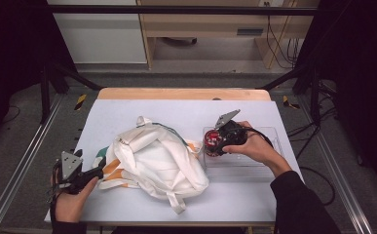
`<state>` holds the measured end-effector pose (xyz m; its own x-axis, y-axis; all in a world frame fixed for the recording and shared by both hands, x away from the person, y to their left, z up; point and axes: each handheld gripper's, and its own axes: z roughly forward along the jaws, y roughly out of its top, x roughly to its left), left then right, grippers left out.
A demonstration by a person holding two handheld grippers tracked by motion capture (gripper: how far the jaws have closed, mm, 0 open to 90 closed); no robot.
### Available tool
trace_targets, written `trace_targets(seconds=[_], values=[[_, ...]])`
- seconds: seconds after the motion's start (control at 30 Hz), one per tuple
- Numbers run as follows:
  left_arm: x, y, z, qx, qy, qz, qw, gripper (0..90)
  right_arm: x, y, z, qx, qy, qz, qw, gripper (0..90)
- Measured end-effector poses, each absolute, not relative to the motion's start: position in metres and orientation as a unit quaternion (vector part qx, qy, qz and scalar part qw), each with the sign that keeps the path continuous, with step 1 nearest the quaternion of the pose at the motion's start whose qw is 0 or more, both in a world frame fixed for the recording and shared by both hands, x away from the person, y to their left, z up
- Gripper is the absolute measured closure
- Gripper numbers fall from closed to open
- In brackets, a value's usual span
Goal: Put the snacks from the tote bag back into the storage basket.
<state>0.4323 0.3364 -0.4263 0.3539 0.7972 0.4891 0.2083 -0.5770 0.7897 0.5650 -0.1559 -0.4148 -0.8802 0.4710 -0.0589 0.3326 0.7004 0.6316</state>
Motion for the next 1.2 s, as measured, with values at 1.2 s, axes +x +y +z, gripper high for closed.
trace_targets(seconds=[1.2], values=[[0.433,0.335,-0.426,0.762,0.328,0.46,0.317,15.7,0.567,-0.155,-0.427,0.225,0.918,0.312,0.102,25.6]])
